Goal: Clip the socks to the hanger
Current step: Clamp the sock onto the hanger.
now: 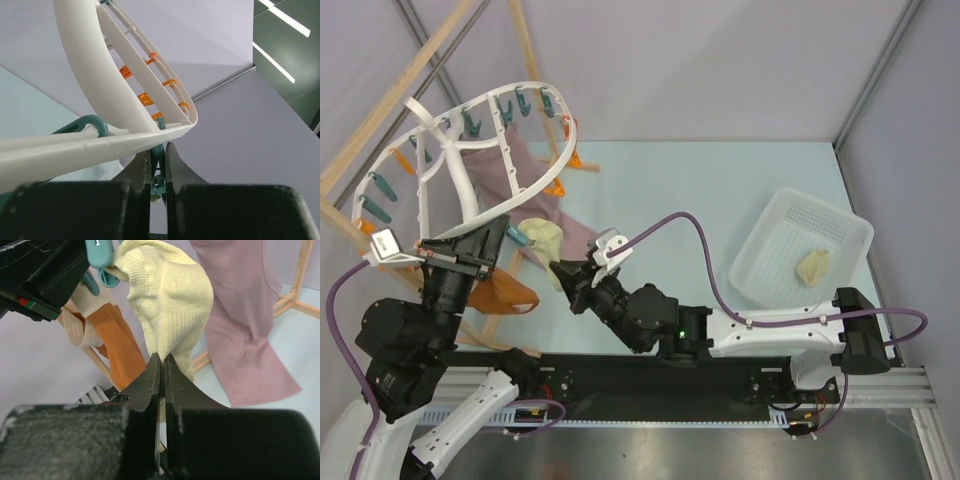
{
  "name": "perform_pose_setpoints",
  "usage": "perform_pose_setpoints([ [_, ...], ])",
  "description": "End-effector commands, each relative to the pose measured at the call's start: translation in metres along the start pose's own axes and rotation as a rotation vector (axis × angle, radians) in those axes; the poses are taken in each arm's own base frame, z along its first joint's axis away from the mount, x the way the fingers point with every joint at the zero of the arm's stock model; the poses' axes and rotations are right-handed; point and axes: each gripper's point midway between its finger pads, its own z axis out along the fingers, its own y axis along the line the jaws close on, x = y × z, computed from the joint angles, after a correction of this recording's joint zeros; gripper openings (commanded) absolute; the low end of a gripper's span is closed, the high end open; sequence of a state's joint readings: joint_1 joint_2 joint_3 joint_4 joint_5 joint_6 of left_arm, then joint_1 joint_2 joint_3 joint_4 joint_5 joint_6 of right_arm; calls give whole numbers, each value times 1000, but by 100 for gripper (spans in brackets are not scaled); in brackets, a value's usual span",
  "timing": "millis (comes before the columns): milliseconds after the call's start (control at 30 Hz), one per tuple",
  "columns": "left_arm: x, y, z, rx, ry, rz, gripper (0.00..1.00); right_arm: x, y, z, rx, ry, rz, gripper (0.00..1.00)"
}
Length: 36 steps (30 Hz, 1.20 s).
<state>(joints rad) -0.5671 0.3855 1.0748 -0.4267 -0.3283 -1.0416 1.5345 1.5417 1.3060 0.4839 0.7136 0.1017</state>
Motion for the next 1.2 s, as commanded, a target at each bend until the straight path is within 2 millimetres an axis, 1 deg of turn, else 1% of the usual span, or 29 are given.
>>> perform_pose_setpoints([
  [0, 27, 26, 8, -102, 92, -35, 0, -24, 19, 2, -65, -42, 20, 0],
  [200, 26, 26, 7, -103, 88, -42, 0, -15, 27, 0, -110, -17, -7, 0],
  [433, 27, 26, 7, -101, 91, -39, 0, -10, 37, -8, -137, -14, -39, 0],
  [733, 28, 26, 8, -100, 98, -31, 0, -16, 36, -15, -130, -34, -39, 0],
  [800, 29, 26, 8, -102, 99, -27, 0, -19, 35, -15, -129, -43, -65, 0],
  [1167, 30, 25, 10, -96, 106, -22, 0, -25, 45, -14, -163, -50, -91, 0],
])
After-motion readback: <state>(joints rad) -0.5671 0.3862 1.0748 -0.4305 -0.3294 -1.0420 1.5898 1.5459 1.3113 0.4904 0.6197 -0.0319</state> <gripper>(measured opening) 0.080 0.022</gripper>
